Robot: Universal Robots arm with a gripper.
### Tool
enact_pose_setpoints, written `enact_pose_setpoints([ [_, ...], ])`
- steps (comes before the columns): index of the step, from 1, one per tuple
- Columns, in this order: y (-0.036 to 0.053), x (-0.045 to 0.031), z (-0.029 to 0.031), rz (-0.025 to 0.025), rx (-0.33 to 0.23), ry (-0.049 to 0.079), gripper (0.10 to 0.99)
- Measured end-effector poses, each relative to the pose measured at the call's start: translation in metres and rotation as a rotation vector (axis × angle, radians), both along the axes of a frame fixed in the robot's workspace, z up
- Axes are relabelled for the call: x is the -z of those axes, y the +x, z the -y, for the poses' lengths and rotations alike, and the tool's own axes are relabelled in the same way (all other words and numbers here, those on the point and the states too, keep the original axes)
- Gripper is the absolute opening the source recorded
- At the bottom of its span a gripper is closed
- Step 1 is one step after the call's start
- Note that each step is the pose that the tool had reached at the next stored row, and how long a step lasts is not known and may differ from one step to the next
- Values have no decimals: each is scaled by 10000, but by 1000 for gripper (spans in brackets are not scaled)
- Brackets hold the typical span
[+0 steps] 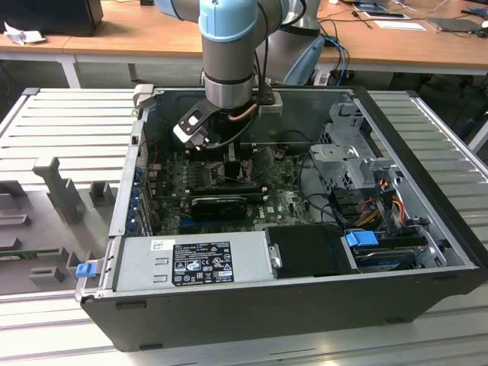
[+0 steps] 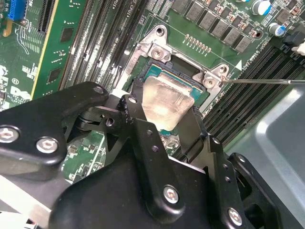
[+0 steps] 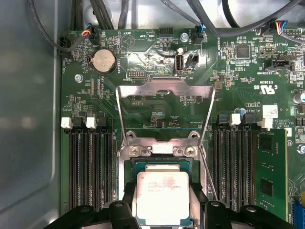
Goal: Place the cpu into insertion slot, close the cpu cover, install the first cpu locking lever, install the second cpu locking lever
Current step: 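Place the cpu into insertion slot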
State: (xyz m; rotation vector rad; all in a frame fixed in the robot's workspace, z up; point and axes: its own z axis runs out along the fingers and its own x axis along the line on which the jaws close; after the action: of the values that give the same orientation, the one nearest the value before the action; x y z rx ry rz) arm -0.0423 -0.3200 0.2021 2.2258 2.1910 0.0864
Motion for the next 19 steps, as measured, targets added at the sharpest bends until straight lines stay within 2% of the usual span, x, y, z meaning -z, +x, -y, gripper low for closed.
enact_pose_setpoints([
  [4,0,0,0,1,0,-2,529],
  [6,0,1,0,1,0,-2,545],
  [7,0,0,0,1,-1,-3,608],
  [10,0,-7,0,0,0,-4,608],
  [19,0,-96,0,1,0,-2,608],
])
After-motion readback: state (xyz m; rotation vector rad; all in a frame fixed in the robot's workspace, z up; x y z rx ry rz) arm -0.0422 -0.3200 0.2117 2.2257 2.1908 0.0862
